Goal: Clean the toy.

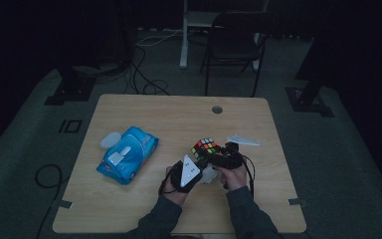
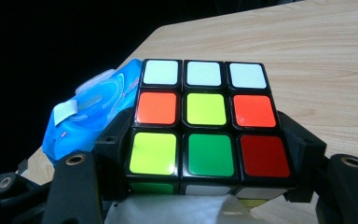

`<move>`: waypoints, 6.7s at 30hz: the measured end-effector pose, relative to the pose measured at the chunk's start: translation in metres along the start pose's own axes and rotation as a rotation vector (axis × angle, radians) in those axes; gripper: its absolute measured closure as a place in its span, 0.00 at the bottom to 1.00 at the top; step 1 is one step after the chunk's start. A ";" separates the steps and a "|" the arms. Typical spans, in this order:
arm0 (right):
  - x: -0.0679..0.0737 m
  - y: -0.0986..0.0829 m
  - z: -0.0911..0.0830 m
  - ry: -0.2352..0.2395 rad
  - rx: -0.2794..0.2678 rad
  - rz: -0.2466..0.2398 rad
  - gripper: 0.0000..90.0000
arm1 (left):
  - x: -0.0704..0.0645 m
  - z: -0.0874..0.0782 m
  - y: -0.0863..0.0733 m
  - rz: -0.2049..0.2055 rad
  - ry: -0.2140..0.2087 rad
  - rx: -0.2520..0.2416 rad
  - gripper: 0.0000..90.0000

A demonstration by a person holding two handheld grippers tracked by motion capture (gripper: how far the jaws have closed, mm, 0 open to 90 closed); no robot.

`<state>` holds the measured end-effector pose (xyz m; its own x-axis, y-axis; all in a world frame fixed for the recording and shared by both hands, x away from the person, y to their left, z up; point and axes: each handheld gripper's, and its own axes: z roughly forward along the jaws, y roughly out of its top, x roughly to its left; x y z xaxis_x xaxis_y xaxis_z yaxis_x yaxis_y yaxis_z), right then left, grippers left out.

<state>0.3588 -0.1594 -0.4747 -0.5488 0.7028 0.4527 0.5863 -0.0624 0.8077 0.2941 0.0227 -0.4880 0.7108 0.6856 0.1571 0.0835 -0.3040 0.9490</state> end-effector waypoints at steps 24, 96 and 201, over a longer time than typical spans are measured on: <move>-0.001 -0.003 0.000 0.002 0.009 0.013 0.38 | -0.003 0.008 -0.009 0.041 -0.004 0.052 0.97; -0.008 -0.003 -0.005 0.049 0.015 0.025 0.38 | 0.027 -0.005 -0.023 0.011 0.092 0.112 0.97; -0.031 -0.045 -0.015 -0.275 0.162 -0.392 0.15 | 0.087 -0.063 -0.055 -0.185 0.231 0.225 0.62</move>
<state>0.3409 -0.1892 -0.5197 -0.5814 0.8136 -0.0067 0.4649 0.3389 0.8179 0.3073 0.1405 -0.5097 0.4951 0.8659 0.0706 0.3656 -0.2814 0.8872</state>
